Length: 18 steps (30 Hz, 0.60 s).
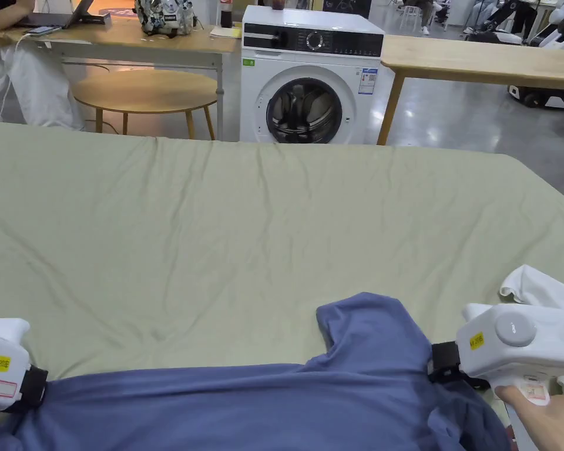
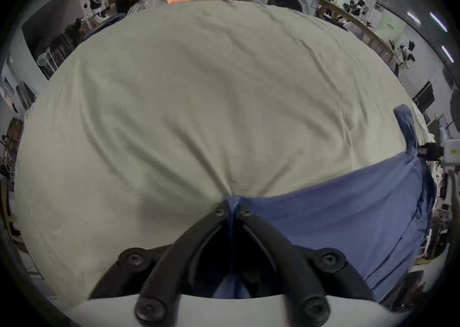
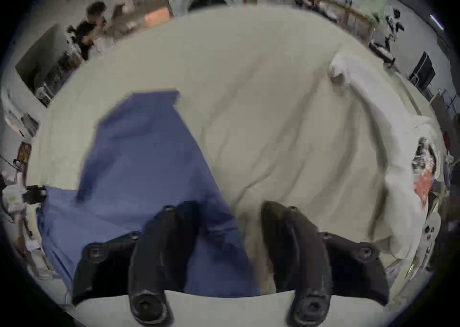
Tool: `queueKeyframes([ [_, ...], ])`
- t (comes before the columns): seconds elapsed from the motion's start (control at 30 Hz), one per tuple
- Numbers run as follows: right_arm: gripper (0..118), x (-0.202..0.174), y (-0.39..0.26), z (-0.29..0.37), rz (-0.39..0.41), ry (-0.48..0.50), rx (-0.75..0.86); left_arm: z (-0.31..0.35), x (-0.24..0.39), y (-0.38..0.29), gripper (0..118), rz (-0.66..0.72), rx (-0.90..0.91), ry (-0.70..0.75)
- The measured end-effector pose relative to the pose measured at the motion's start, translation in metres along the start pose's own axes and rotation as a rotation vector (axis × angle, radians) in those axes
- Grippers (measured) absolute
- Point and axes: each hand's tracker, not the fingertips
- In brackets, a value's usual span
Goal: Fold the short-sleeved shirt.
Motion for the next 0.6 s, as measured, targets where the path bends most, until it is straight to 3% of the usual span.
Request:
queueKeyframes([
  [0.03,49,-0.006,-0.007,0.01,0.04,-0.002,0.078,0.002,0.002,-0.002,0,0.0,0.001,0.001],
  [0.1,10,-0.02,-0.019,0.027,0.14,-0.041,0.103,-0.001,0.001,-0.003,0,-0.001,0.015,0.004],
  [0.13,2,-0.023,-0.02,0.031,0.174,-0.083,0.116,0.001,0.002,-0.006,0,-0.005,0.03,0.0],
  [0.23,1,-0.022,-0.028,0.059,0.113,-0.008,0.128,0.027,0.005,-0.022,0,-0.123,0.2,-0.022],
  [0.43,2,-0.008,-0.095,0.155,0.084,0.101,0.37,0.131,-0.019,-0.066,0,-0.068,0.388,-0.214],
  [0.6,1,0.007,-0.194,0.191,0.061,0.097,0.442,0.164,-0.044,-0.136,0,-0.069,0.349,-0.266],
])
